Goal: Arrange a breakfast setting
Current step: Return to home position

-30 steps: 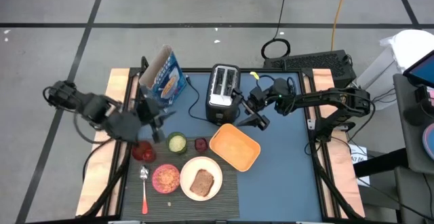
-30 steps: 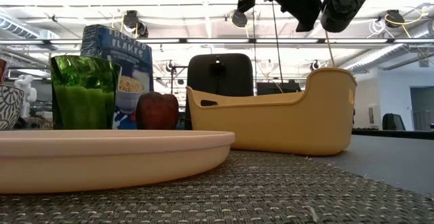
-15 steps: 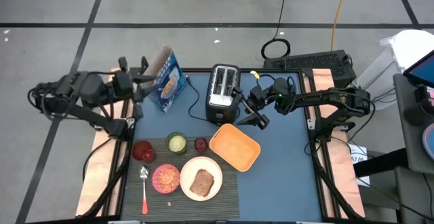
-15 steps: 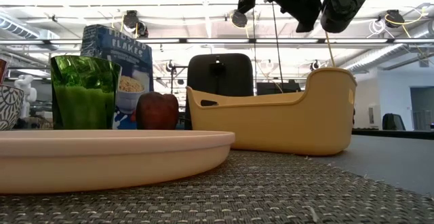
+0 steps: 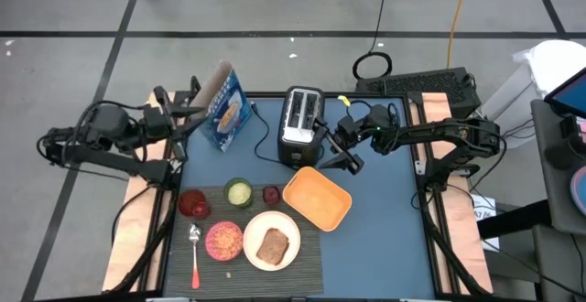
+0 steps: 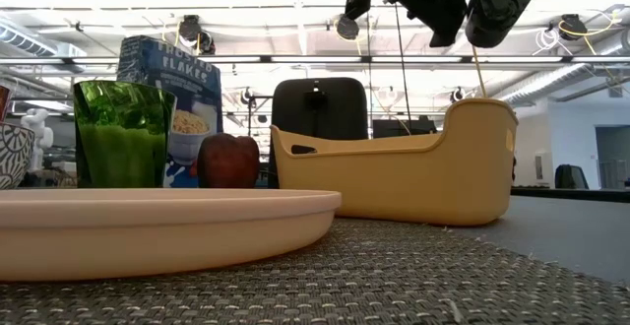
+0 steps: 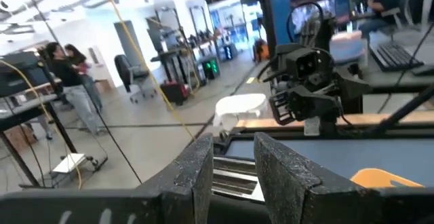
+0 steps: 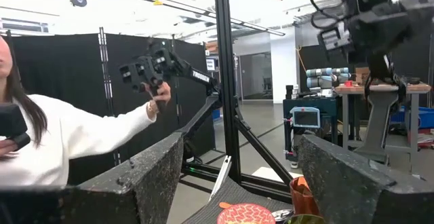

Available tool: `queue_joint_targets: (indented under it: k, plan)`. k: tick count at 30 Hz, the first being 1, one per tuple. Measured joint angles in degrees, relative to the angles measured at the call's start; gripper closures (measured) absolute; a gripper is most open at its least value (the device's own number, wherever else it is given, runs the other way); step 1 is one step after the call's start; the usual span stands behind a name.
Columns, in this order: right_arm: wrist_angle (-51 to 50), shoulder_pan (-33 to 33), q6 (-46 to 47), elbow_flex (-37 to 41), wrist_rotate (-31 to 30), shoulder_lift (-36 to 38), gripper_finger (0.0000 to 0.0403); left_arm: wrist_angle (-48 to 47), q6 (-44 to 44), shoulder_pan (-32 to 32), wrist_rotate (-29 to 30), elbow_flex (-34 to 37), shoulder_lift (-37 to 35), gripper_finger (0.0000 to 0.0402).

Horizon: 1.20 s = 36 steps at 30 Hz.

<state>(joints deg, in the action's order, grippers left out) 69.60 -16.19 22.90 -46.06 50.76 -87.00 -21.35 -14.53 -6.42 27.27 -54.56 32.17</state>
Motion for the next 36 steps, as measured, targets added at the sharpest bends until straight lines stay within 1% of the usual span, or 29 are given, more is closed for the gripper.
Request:
queue_joint_targets:
  k: [2,6,13,20,28,36]
  plan:
    - [0.0,0.0,0.0,0.0,0.02,0.0,0.0122,1.73,0.47,0.45,-0.47,3.38,-3.01,0.0287]
    - [-0.02,0.0,0.0,0.0,0.02,0.0,0.0122,2.7,2.36,0.83,-3.19,10.46,-8.92,0.0287]
    - [-0.02,0.0,0.0,0.0,0.02,0.0,0.0122,7.01,5.32,0.83,-3.28,21.63,-18.68,0.0287]
    - [-0.04,0.0,-0.01,0.0,0.04,0.0,0.0122,12.94,5.63,0.83,-3.27,30.45,-26.25,0.0287]
    - [-0.07,0.0,0.0,0.0,0.04,0.0,0.0122,17.46,5.85,0.83,-4.83,37.96,-31.78,0.0287]
    - [-0.07,0.0,0.37,0.0,0.07,0.0,0.0122,23.29,5.86,0.83,-4.96,43.58,-31.96,0.0287]
